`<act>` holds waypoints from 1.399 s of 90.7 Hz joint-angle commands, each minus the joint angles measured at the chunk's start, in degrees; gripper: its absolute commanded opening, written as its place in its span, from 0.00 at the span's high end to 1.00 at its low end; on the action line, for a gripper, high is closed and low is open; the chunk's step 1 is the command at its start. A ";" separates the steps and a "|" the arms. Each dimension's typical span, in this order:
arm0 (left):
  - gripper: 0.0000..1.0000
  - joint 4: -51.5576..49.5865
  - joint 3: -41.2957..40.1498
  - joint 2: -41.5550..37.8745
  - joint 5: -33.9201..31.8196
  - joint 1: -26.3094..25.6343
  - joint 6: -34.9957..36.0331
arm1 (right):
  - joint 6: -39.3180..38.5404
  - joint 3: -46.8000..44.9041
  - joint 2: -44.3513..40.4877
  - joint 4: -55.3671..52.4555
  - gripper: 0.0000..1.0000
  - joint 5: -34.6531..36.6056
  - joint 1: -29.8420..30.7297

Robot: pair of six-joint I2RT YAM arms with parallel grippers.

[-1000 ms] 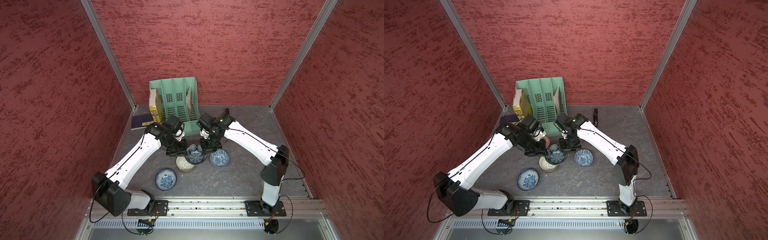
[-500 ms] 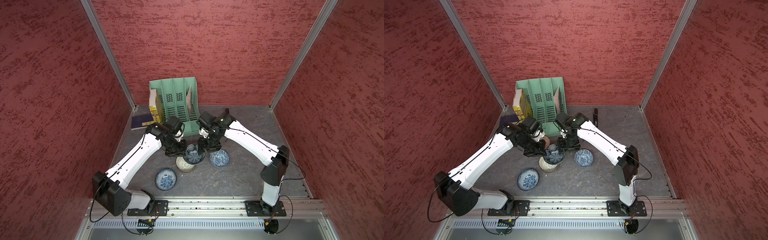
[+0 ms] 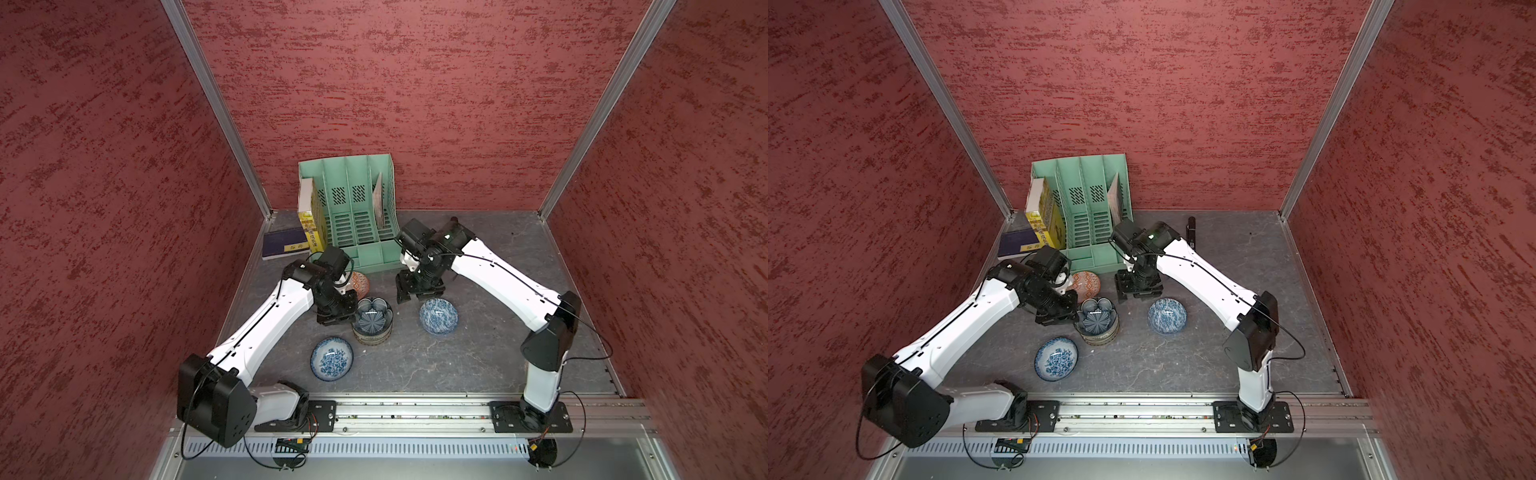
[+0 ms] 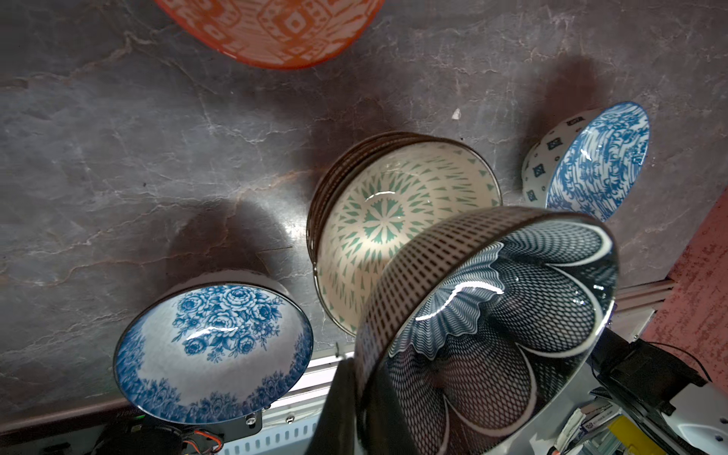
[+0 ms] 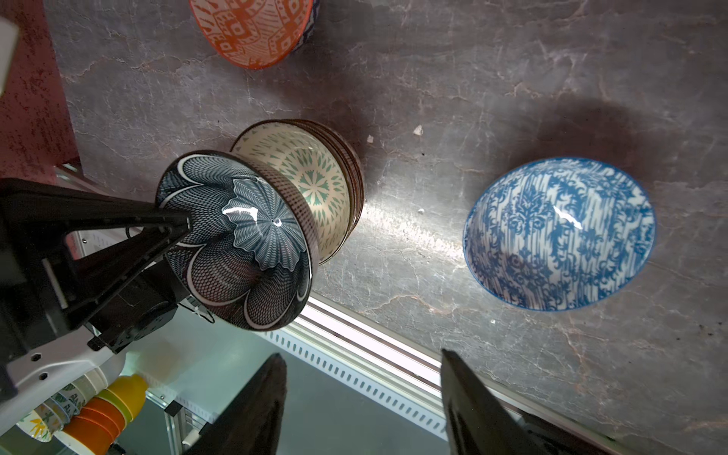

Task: Stack the bowls
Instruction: Place the bowl on the bowl.

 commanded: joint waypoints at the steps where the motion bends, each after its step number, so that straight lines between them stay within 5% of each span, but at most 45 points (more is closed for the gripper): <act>1: 1.00 5.45 -1.02 -1.90 0.76 0.63 -0.78 | -0.87 -1.09 -2.13 0.29 0.35 1.12 -0.23; 127: 1.00 13.89 -10.98 -2.39 1.13 0.13 -2.72 | -0.78 -6.15 -2.97 2.49 0.34 1.01 -0.32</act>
